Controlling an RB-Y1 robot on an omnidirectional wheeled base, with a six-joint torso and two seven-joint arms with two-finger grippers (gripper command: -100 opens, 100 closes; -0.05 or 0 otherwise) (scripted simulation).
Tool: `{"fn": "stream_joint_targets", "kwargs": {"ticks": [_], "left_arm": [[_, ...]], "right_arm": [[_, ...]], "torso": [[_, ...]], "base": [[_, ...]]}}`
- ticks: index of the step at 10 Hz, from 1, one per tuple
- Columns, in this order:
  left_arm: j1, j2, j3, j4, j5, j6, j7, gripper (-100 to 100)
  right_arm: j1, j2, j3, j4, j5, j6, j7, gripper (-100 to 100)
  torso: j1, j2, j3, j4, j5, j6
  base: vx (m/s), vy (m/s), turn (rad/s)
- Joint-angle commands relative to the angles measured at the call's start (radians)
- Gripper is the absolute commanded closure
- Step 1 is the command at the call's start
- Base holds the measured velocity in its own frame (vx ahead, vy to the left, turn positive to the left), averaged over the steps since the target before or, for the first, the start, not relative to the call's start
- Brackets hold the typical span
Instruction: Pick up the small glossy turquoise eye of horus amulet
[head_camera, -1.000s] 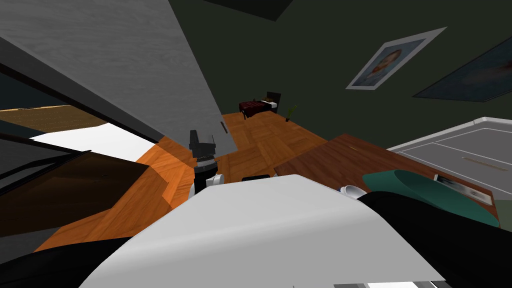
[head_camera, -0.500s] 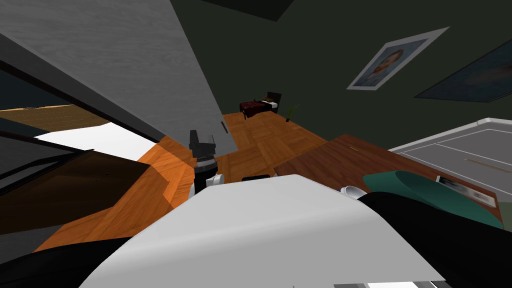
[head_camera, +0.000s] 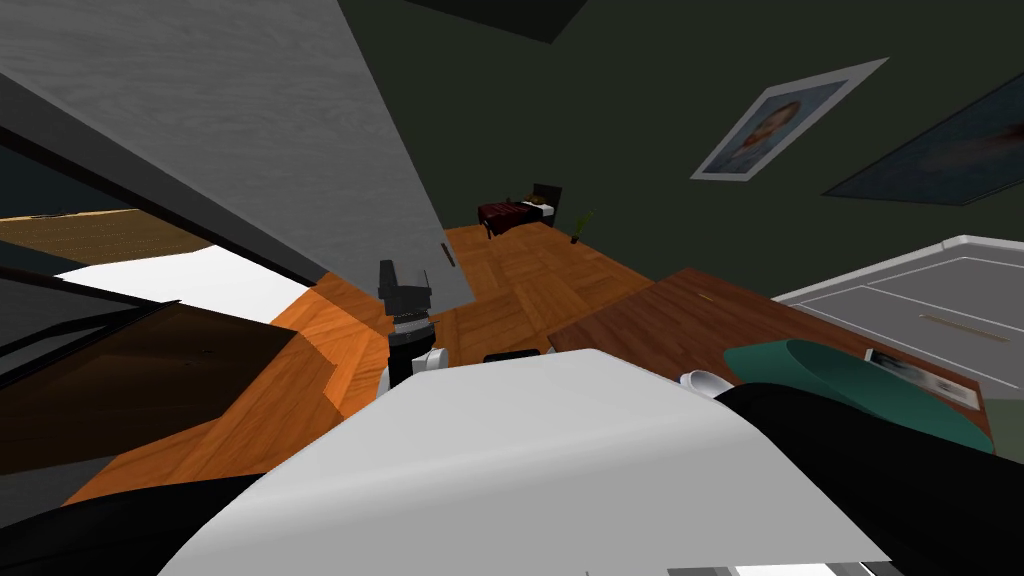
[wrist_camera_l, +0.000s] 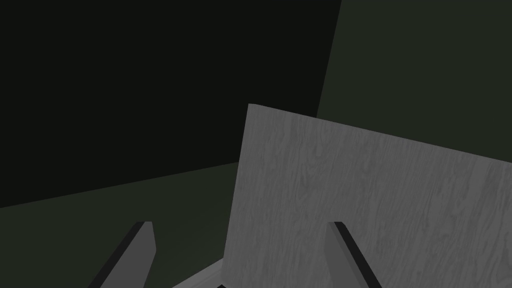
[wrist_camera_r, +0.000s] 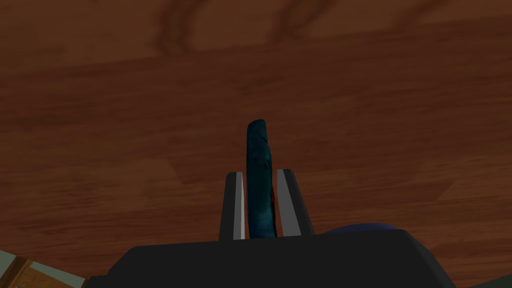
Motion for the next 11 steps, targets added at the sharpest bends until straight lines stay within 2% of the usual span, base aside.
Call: {"fn": "stream_joint_targets", "kwargs": {"ticks": [1,2,3,4,5,6,7,8,9,10,11], "left_arm": [[0.0,0.0,0.0,0.0,0.0,0.0,0.0,0],[0.0,0.0,0.0,0.0,0.0,0.0,0.0,0],[0.0,0.0,0.0,0.0,0.0,0.0,0.0,0],[0.0,0.0,0.0,0.0,0.0,0.0,0.0,0],[0.0,0.0,0.0,0.0,0.0,0.0,0.0,0],[0.0,0.0,0.0,0.0,0.0,0.0,0.0,0],[0.0,0.0,0.0,0.0,0.0,0.0,0.0,0],[0.0,0.0,0.0,0.0,0.0,0.0,0.0,0],[0.0,0.0,0.0,0.0,0.0,0.0,0.0,0],[0.0,0.0,0.0,0.0,0.0,0.0,0.0,0],[0.0,0.0,0.0,0.0,0.0,0.0,0.0,0]], "right_arm": [[-0.019,-0.016,0.032,0.017,-0.015,-0.015,-0.012,100],[-0.059,-0.05,0.069,0.048,-0.048,-0.038,-0.033,100],[-0.059,-0.05,0.097,0.048,-0.048,-0.038,-0.033,100],[-0.1,-0.085,0.129,0.079,-0.081,-0.062,-0.053,100],[-0.1,-0.085,0.161,0.079,-0.081,-0.062,-0.053,100],[-0.14,-0.119,0.186,0.11,-0.114,-0.085,-0.074,100],[-0.14,-0.119,0.214,0.11,-0.114,-0.085,-0.074,100],[-0.14,-0.119,0.226,0.11,-0.114,-0.085,-0.074,100],[-0.18,-0.154,0.265,0.141,-0.147,-0.109,-0.094,100],[-0.18,-0.154,0.289,0.141,-0.147,-0.109,-0.094,100],[-0.221,-0.188,0.317,0.171,-0.18,-0.132,-0.115,100]], "torso": [[0.0,0.0,0.0,0.0,0.0,0.0],[-0.001,0.0,0.0,0.0,-0.001,0.0],[-0.003,0.0,0.001,0.002,-0.003,-0.002],[-0.005,0.0,0.001,0.002,-0.003,-0.002],[-0.005,0.001,0.002,0.002,-0.003,-0.002],[-0.005,0.002,0.002,0.003,-0.004,-0.002],[-0.005,0.002,0.003,0.003,-0.004,-0.003],[-0.005,0.003,0.003,0.003,-0.005,-0.002],[-0.006,0.003,0.003,0.003,-0.006,-0.001],[-0.006,0.003,0.003,0.003,-0.006,-0.002],[-0.005,0.003,0.003,0.003,-0.006,-0.001]], "base": [[0.017,0.016,-0.055],[0.019,0.017,-0.064],[0.01,0.009,-0.033],[0.001,0.032,-0.067],[-0.003,0.034,-0.012],[-0.018,0.049,-0.06],[-0.016,0.046,-0.018],[-0.003,0.02,0.005],[-0.007,0.04,-0.051],[-0.004,0.04,-0.024],[-0.006,0.054,-0.074]]}}
